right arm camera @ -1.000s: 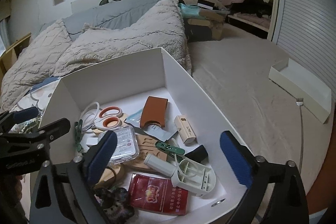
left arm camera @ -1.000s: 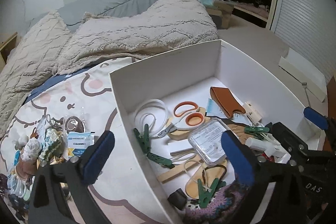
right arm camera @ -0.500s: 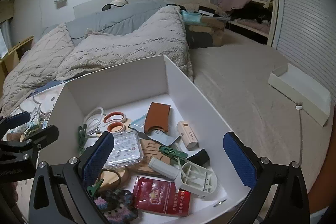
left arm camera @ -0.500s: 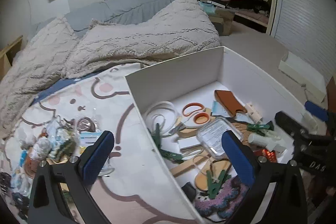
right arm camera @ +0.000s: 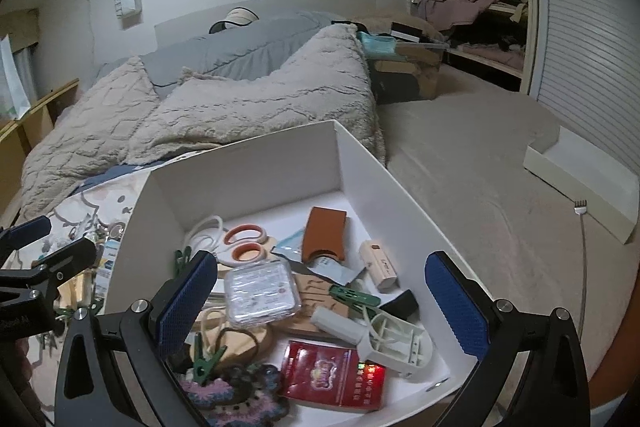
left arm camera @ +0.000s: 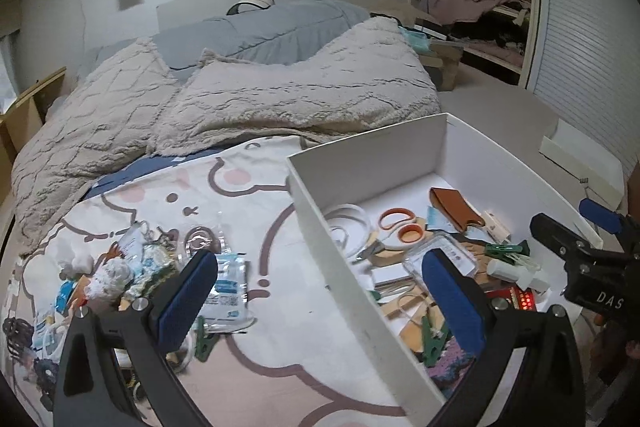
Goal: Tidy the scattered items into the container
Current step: 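Withdraw both tools from the white box back over the bed, then lower both tools toward the green clothes-pegs lying on the bed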
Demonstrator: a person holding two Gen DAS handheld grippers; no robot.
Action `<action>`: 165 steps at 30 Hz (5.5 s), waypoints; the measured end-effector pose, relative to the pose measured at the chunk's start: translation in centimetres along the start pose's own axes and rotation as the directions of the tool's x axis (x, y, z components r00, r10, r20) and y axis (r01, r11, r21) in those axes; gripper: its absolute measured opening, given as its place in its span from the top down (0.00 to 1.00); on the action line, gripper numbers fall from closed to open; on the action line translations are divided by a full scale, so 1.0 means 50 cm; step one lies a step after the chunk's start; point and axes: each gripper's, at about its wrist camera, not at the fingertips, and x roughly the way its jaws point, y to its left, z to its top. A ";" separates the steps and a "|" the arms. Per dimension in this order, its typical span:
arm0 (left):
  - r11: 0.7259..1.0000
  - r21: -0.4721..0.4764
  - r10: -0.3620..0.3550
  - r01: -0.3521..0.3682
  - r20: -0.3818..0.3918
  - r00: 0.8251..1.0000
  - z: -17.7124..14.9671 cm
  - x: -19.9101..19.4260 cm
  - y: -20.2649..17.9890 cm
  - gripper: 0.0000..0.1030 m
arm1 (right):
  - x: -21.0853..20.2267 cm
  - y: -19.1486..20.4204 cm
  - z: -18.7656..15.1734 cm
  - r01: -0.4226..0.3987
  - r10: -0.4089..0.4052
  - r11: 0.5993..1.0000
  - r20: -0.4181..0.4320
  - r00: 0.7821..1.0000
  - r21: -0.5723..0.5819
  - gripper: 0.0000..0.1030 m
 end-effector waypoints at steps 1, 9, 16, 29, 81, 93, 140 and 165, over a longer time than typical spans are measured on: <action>1.000 -0.005 0.007 -0.007 0.001 1.000 -0.002 -0.002 0.009 0.00 | -0.001 0.004 0.001 0.001 -0.001 1.000 0.001 1.000 -0.004 0.00; 0.996 -0.071 0.051 -0.050 0.004 0.999 -0.021 -0.018 0.088 0.00 | -0.002 0.043 0.000 -0.036 0.036 0.999 -0.001 0.999 -0.040 0.00; 0.985 -0.149 0.085 -0.083 0.007 0.996 -0.042 -0.032 0.169 0.00 | 0.004 0.084 -0.005 -0.042 0.041 0.996 -0.012 0.999 -0.082 0.00; 0.958 -0.237 0.158 -0.159 -0.025 0.987 -0.121 -0.057 0.306 0.00 | 0.005 0.178 -0.017 -0.089 0.086 0.981 -0.026 0.996 -0.175 0.00; 0.894 -0.270 0.294 -0.358 -0.252 0.922 -0.358 -0.061 0.519 0.00 | 0.077 0.578 -0.220 -0.402 0.370 0.790 -0.162 0.915 -0.462 0.00; 0.885 -0.208 0.358 -0.418 -0.271 0.893 -0.375 -0.040 0.526 0.00 | 0.127 0.641 -0.249 -0.441 0.350 0.768 -0.272 0.896 -0.465 0.00; 0.967 -0.183 0.127 -0.176 -0.254 0.959 -0.425 -0.087 0.485 0.00 | 0.077 0.553 -0.334 -0.561 0.339 0.667 -0.471 0.814 -0.490 0.00; 0.997 -0.020 0.060 -0.070 -0.315 0.947 -0.431 -0.083 0.423 0.00 | 0.021 0.562 -0.305 -0.648 0.503 0.675 -0.423 0.754 -0.352 0.00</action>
